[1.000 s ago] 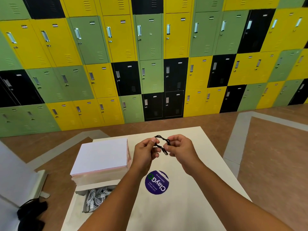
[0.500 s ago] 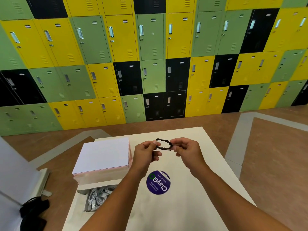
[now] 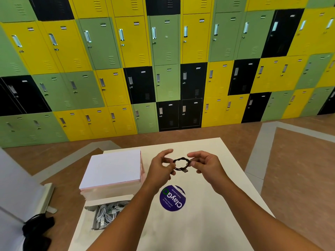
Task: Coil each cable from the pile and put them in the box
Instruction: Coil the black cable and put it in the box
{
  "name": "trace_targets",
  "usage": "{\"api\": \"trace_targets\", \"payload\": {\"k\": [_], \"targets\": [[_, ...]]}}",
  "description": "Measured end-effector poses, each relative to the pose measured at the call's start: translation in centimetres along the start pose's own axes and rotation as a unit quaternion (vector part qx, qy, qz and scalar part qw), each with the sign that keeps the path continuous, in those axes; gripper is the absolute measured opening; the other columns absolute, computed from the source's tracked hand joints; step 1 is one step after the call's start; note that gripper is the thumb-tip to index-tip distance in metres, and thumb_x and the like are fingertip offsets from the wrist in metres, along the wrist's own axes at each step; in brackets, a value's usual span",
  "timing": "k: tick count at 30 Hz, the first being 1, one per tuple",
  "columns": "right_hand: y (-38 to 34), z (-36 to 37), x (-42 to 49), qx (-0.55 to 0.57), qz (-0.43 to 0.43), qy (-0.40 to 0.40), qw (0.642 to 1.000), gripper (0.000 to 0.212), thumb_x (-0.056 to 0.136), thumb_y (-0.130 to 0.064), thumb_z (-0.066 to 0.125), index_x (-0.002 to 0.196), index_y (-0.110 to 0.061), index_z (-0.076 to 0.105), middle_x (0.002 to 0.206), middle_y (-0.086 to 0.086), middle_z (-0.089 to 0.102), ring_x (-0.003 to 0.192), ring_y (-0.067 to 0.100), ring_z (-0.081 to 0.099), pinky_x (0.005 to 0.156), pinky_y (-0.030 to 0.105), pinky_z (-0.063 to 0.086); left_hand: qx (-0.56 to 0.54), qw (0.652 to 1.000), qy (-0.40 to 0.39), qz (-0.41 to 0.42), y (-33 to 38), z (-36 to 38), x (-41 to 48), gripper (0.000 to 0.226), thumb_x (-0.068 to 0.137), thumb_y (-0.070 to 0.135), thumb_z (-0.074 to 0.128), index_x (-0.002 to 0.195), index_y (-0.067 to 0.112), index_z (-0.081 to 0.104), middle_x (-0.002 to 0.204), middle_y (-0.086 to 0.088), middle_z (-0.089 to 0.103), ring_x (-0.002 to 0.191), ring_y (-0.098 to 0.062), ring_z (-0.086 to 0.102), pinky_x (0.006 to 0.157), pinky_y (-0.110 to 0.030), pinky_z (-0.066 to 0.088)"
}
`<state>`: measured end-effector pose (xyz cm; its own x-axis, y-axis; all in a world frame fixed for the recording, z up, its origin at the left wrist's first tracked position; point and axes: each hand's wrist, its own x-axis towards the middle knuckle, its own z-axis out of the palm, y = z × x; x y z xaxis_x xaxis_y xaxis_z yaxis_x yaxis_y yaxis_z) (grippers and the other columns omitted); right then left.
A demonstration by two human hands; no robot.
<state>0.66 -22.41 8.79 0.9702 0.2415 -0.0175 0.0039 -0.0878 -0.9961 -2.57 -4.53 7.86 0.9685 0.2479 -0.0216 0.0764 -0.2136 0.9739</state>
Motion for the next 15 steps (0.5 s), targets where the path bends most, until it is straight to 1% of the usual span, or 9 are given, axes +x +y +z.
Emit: {"api": "trace_targets", "payload": {"k": [1,3,5,8,10,11,13,15], "targets": [[-0.1,-0.1,0.0,-0.011,0.003,-0.008,1.0,0.026,0.092,0.002,0.064,0.103,-0.02,0.074,0.085,0.0,0.076,0.083,0.011,0.067,0.069,0.026,0.047,0.022,1.0,-0.006,0.012,0.1,0.0,0.0,0.039,0.096,0.003,0.062,0.128,0.027,0.063,0.106,-0.005,0.066,0.066,-0.014,0.066,0.052,-0.016,0.047],[-0.2,-0.4,0.2,-0.01,0.008,-0.003,1.0,0.024,0.091,0.0,0.065,0.103,-0.02,0.074,0.086,0.0,0.077,0.082,0.01,0.066,0.069,0.028,0.045,0.054,0.998,-0.021,0.03,0.3,-0.1,0.1,0.025,0.095,0.012,0.067,0.119,0.02,0.071,0.102,-0.002,0.068,0.06,-0.012,0.061,0.051,-0.013,0.044],[-0.2,-0.7,0.3,0.008,0.013,0.013,1.0,0.022,0.091,-0.001,0.065,0.103,-0.018,0.073,0.089,0.003,0.078,0.083,0.014,0.067,0.068,0.03,0.046,0.053,0.997,-0.041,0.032,0.6,0.0,-0.1,0.015,0.092,0.019,0.072,0.105,0.013,0.074,0.091,-0.004,0.069,0.053,-0.011,0.057,0.048,-0.015,0.043],[0.3,-0.6,0.3,0.038,0.027,0.036,0.998,0.015,0.09,0.002,0.066,0.095,-0.01,0.073,0.089,0.009,0.077,0.08,0.023,0.068,0.065,0.032,0.051,0.04,0.998,-0.049,0.03,0.8,0.2,-0.3,0.008,0.089,0.016,0.075,0.089,0.009,0.072,0.074,-0.005,0.067,0.047,-0.012,0.056,0.046,-0.018,0.043],[0.8,-0.5,0.3,0.048,0.042,0.051,0.997,0.013,0.092,0.002,0.064,0.093,-0.007,0.073,0.091,0.015,0.074,0.083,0.029,0.07,0.068,0.032,0.056,0.039,0.998,-0.032,0.032,0.7,0.6,-0.3,0.008,0.089,0.014,0.075,0.085,0.009,0.07,0.071,-0.004,0.066,0.048,-0.013,0.058,0.047,-0.021,0.045],[0.9,-0.3,0.2,0.058,0.05,0.056,0.995,0.013,0.095,0.0,0.062,0.095,-0.007,0.073,0.094,0.016,0.073,0.086,0.03,0.071,0.07,0.033,0.057,0.044,0.998,-0.017,0.032,0.6,0.8,-0.3,0.009,0.09,0.014,0.074,0.084,0.01,0.069,0.072,-0.004,0.067,0.049,-0.013,0.06,0.048,-0.023,0.046],[1.0,0.0,-0.1,0.092,0.059,0.064,0.992,0.013,0.098,-0.008,0.06,0.103,-0.01,0.071,0.101,0.011,0.073,0.091,0.029,0.073,0.072,0.035,0.06,0.046,0.998,0.016,0.028,0.4,1.1,-0.3,0.009,0.091,0.015,0.073,0.083,0.012,0.068,0.074,-0.004,0.068,0.051,-0.013,0.061,0.049,-0.025,0.048],[1.1,0.6,-0.5,0.108,0.062,0.068,0.99,0.016,0.095,-0.014,0.066,0.111,-0.013,0.066,0.102,0.009,0.072,0.088,0.029,0.074,0.072,0.036,0.062,0.036,0.998,0.043,0.026,0.1,1.3,-0.2,0.01,0.092,0.015,0.072,0.083,0.013,0.068,0.075,-0.004,0.068,0.05,-0.012,0.061,0.048,-0.025,0.047]]}}
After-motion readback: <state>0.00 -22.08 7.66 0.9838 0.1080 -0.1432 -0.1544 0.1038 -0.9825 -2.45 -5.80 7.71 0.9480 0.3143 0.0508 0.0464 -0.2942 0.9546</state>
